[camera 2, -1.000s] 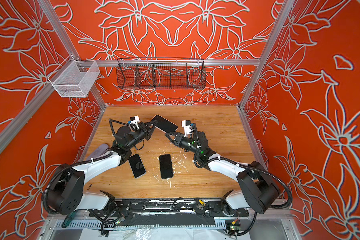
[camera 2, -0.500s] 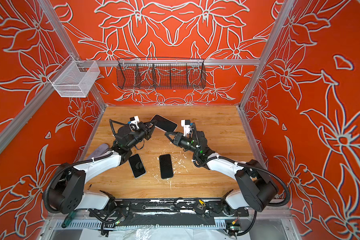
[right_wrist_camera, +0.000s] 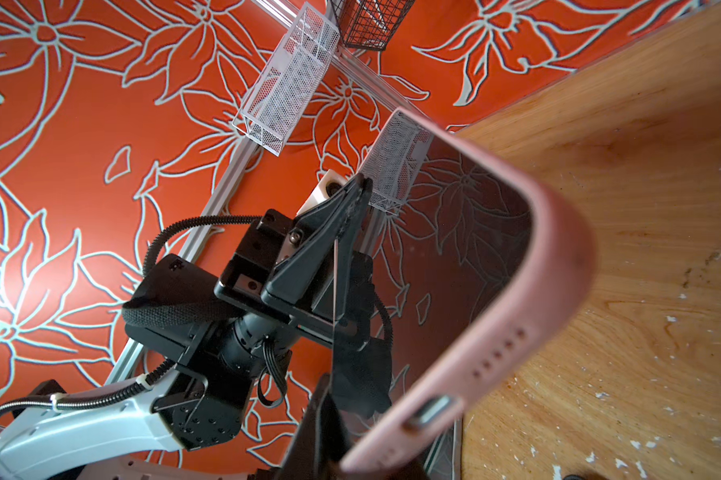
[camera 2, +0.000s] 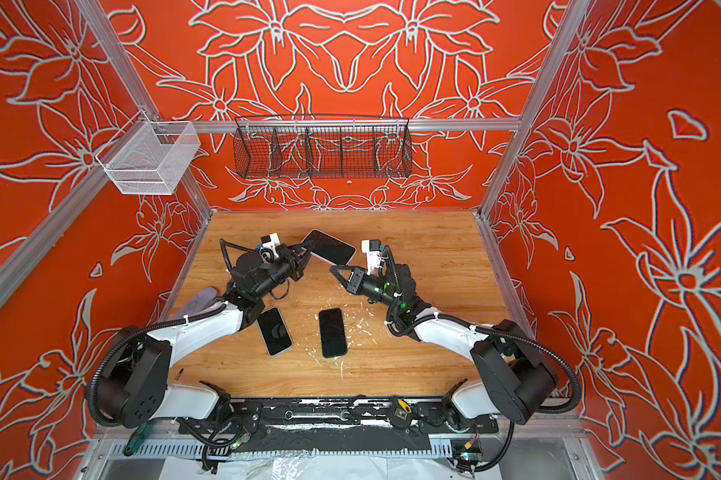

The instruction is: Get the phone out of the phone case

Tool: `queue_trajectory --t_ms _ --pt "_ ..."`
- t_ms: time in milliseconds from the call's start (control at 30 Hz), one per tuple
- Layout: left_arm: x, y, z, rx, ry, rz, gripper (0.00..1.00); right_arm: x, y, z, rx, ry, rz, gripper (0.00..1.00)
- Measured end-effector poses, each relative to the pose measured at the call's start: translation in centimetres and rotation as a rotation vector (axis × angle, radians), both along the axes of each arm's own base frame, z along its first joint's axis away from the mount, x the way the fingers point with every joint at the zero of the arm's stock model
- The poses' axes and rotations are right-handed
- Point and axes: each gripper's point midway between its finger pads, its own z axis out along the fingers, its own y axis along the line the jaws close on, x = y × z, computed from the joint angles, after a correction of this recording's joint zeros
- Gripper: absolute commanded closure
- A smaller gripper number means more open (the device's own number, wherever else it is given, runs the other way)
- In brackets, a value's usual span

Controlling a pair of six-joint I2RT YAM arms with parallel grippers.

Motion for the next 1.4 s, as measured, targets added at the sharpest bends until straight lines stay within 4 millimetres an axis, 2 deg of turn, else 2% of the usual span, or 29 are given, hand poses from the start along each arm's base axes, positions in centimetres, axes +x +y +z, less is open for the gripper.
queue_trajectory --t_ms 633,1333,1400 --pt "-0.5 -0.5 -0.2 -0.061 0.063 -0.042 1.00 -0.4 -0.3 -0.1 -0.062 -0.133 -0.003 0.96" --pt "-1.8 -1.0 1.3 -0.102 0.072 -0.074 1.00 -1.3 -1.1 0.6 0.009 -0.187 0.011 0.98" --pt "-1.7 -0.9 1.4 -0.109 0.072 -0.071 1.00 -1.1 -1.3 0.2 0.007 -0.174 0.002 0.98"
